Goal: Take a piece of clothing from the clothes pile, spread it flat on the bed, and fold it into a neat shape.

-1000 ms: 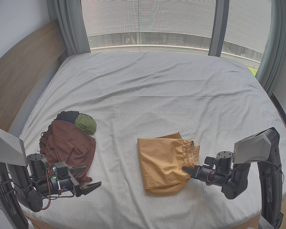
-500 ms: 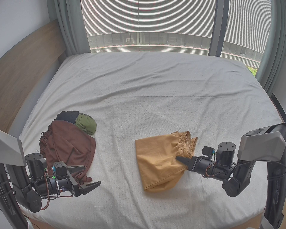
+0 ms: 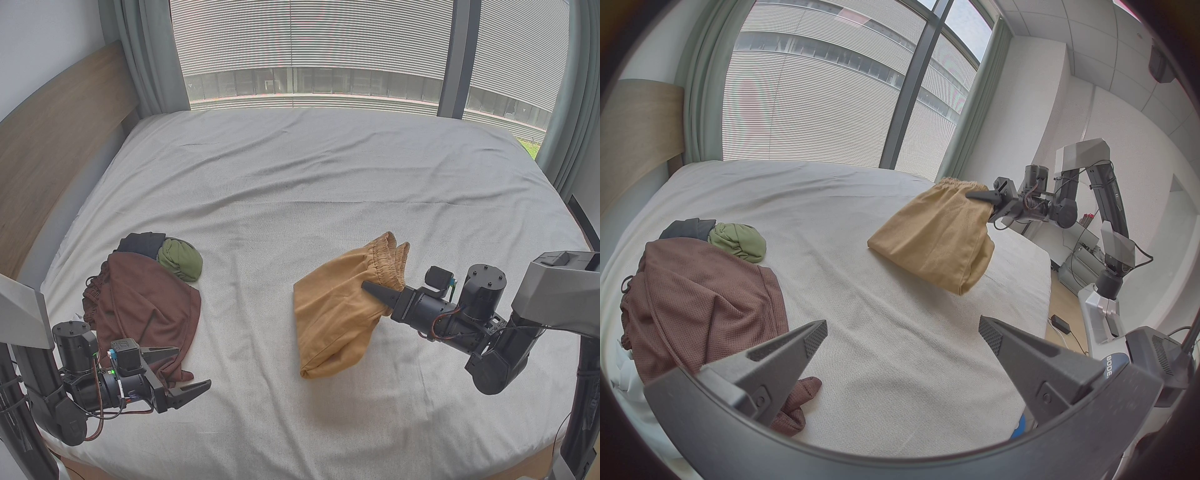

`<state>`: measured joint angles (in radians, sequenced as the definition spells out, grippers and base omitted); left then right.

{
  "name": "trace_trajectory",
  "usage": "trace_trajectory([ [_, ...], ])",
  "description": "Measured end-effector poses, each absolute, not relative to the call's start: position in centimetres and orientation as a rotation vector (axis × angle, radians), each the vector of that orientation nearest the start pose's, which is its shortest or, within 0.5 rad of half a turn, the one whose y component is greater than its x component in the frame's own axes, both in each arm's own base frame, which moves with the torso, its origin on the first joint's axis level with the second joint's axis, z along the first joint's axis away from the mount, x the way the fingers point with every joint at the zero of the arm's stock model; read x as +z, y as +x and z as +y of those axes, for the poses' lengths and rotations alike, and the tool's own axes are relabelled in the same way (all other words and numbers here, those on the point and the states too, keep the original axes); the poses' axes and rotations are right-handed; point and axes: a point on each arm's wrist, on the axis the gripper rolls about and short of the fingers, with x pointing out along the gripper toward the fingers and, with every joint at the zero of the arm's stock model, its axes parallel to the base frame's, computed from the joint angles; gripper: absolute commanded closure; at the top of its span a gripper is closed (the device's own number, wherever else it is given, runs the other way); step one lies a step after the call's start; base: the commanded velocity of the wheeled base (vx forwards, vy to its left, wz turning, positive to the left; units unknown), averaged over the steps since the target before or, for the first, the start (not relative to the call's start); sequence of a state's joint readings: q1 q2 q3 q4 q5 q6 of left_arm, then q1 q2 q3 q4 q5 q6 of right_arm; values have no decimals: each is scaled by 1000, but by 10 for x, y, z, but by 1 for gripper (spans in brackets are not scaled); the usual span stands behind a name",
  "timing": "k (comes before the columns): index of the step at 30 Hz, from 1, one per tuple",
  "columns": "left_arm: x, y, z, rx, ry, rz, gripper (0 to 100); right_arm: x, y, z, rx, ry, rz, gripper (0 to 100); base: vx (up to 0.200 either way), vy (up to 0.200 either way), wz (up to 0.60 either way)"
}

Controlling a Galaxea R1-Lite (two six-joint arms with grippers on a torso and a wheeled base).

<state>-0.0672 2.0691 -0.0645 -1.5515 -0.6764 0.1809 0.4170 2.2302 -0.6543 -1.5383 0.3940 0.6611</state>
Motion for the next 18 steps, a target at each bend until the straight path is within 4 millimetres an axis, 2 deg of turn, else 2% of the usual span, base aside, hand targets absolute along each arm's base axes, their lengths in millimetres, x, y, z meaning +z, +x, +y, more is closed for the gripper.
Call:
trace_trajectory([
  [9,30,224,-29,-768,30,376,0,80,338,163,799,625,242,100,0,0,0],
  [18,30,224,-29,-767,29,379,0,105,360,174,812,652,214,100,0,0,0],
])
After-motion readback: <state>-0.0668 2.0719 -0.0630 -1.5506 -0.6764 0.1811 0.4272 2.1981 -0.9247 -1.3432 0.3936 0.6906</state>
